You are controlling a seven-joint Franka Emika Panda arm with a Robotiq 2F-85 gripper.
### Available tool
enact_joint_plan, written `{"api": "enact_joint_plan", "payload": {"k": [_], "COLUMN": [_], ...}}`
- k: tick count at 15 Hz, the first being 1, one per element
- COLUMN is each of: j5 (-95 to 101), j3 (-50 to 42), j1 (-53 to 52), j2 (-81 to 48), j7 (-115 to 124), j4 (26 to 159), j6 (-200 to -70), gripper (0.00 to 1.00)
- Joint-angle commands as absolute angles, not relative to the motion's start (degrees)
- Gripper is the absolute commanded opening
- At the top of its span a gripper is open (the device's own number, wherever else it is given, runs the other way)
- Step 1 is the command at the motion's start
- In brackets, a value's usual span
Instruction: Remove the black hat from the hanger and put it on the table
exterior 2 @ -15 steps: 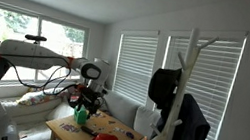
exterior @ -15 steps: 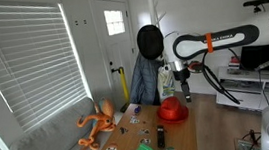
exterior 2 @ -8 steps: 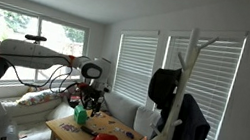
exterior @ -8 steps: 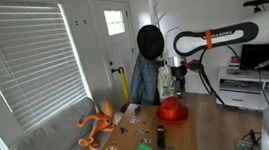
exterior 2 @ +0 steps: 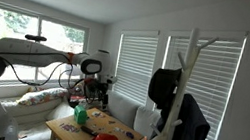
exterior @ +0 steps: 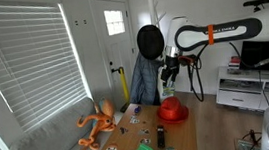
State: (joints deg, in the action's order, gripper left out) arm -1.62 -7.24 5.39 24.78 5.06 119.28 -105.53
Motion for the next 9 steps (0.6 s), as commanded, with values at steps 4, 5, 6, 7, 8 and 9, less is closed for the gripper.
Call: {"api": "enact_joint_plan", "payload": {"k": [4,5,6,7,8,9], "j5": [3.68,1.90,2.36,2.53,2.57,2.58], "j3": [-3.70,-4.84,-4.61,-4.48,-4.41,-4.36], "j1": [10.12,8.68,9.16,9.40,9.50,9.53], "j2": [25.68,24.69,24.69,24.69,24.70,24.70], "j7": [18.15,13.93,15.21,15.88,16.19,16.34], "j4": [120.74,119.52,119.64,119.66,119.66,119.66], "j6": [-121.06,-117.50,-119.06,-119.64,-119.78,-119.80], "gripper": [1.00,1.00,1.00,1.00,1.00,1.00]}}
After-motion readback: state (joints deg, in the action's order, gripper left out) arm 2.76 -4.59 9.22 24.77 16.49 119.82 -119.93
